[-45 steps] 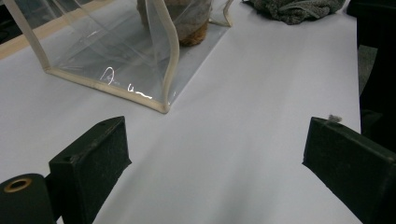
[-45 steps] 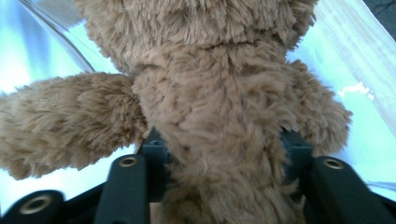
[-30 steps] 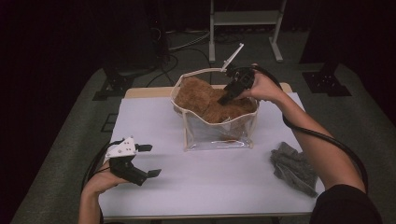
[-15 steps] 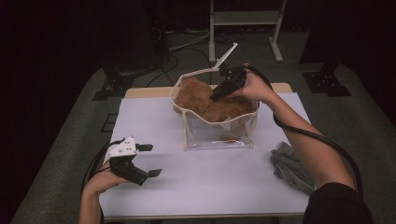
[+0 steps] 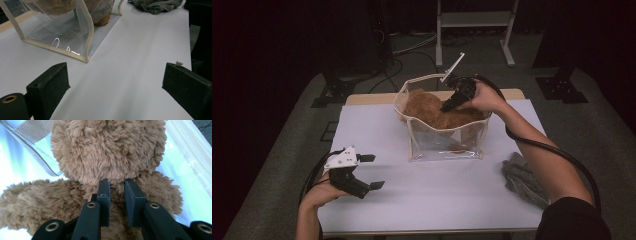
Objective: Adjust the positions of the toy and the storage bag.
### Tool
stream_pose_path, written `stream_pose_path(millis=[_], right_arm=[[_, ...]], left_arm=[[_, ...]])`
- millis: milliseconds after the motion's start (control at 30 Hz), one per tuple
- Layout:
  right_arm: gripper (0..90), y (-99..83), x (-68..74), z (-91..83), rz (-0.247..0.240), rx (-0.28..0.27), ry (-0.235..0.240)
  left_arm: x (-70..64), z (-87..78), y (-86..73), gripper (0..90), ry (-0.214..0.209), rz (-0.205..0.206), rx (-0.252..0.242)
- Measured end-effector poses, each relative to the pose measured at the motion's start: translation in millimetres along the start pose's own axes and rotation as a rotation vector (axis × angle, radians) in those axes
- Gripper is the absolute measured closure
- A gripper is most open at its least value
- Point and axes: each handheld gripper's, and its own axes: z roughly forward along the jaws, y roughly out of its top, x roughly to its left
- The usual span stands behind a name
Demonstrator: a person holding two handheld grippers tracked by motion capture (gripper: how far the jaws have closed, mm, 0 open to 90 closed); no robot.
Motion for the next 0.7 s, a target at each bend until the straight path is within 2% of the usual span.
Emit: stream_pose_path(millis=[133,167,267,300,400,533,700], right_arm=[[70.7,0.0,0.4,-4.0,0.001,-0.022,0.000],[66.1,0.5,1.7,-10.2,-0.004,-0.051,-0.001],[62.6,-0.5,2.8,-16.9,0.000,-0.073,0.001],[57.3,-4.1,2.6,-25.8,0.009,-0.105,0.010],[52.3,-10.1,2.4,-35.9,0.013,-0.140,0.008],[48.9,-19.5,3.6,-51.4,0.029,-0.190,0.018],[47.9,-32.3,7.4,-67.0,0.040,-0.219,0.016]], left_arm=[[-0.1,0.7,0.0,6.1,-0.002,-0.002,-0.001],[-0.2,0.7,-0.2,6.1,-0.003,-0.001,0.000],[0.1,0.4,0.2,6.1,-0.001,0.000,0.000],[0.1,0.2,1.0,6.1,-0.003,0.005,-0.003],[0.6,0.4,1.4,6.1,0.000,0.008,0.001],[2.4,-0.7,1.4,6.1,0.006,-0.002,-0.015],[3.3,-2.2,1.3,6.1,0.007,-0.004,-0.021]])
